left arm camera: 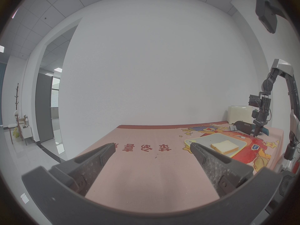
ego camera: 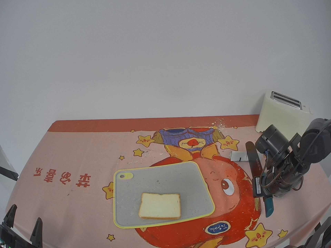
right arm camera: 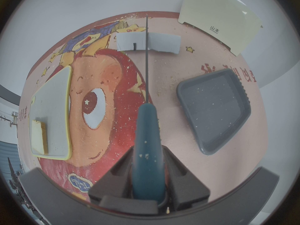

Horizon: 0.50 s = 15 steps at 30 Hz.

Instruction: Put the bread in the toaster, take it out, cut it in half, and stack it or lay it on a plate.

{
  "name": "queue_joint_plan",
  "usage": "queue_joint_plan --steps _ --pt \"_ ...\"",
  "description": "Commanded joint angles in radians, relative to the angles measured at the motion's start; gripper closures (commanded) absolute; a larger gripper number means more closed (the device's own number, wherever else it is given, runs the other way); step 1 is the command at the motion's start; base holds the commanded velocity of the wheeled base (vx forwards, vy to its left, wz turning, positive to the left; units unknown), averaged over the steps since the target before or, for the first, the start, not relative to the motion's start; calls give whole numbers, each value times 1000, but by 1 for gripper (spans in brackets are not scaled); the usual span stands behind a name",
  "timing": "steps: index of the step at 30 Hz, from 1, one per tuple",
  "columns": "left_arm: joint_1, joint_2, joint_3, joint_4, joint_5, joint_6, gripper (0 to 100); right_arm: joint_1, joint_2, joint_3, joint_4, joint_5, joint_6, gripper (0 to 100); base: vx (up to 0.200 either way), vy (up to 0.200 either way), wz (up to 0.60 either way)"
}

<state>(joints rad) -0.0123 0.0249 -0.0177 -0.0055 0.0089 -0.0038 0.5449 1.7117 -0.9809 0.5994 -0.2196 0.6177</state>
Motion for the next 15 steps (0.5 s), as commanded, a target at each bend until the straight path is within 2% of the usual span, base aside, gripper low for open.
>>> queue_joint_plan --steps 1,12,15 --pt "0 0 18 -1 0 -1 0 -2 -64 -5 -1 -1 -7 100 0 0 0" --pt "0 0 18 -1 0 -1 0 3 -182 -1 -1 0 -36 100 0 0 0" --pt "0 0 18 -1 2 1 0 66 -224 13 -1 3 -35 100 0 0 0"
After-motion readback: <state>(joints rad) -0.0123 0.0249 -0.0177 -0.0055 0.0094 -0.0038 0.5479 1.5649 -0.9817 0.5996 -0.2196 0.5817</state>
